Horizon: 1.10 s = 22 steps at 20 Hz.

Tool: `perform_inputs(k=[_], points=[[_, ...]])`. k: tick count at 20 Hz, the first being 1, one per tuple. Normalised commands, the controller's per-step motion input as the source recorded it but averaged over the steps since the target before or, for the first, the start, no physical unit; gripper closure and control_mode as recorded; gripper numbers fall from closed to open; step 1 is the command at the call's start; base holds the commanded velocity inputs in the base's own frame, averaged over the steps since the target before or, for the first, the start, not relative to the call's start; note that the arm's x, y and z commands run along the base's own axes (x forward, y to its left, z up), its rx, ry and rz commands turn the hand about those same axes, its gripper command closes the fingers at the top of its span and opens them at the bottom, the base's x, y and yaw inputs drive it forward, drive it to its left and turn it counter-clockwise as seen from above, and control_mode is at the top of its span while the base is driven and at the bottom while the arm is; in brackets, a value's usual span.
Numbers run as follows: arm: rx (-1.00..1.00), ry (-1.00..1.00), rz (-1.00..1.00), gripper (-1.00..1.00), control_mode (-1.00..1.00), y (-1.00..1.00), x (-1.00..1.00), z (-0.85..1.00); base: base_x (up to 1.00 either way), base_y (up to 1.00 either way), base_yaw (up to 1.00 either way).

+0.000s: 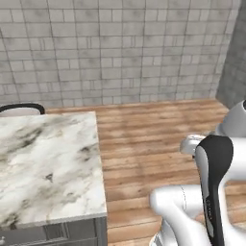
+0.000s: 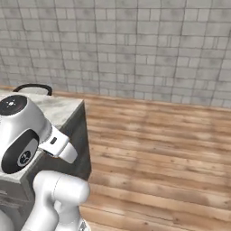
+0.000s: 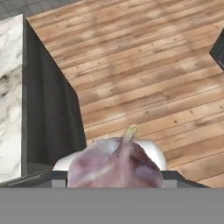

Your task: Grab the lemon wedge and garlic from the fridge, place them in the blender, close the lid, and turn on the blender to create a marinade.

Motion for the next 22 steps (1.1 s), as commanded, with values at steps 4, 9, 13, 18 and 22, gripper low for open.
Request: perform_inputs(k=[4,9,13,18,22], points=[[0.00,0.00,0.00,1.00,1.00,0.00,0.00,0.00,-0.11,-0.03,0.86],[0.00,0.00,0.00,1.00,1.00,0.00,0.00,0.00,-0.15,-0.02,0.84],[0.00,0.00,0.00,1.00,1.00,0.00,0.00,0.00,-0.06,0.02,0.80],[0.00,0.00,0.00,1.00,1.00,0.00,0.00,0.00,-0.04,0.12,0.76],[0.00,0.00,0.00,1.00,1.00,0.00,0.00,0.00,0.41,0.74,0.50]])
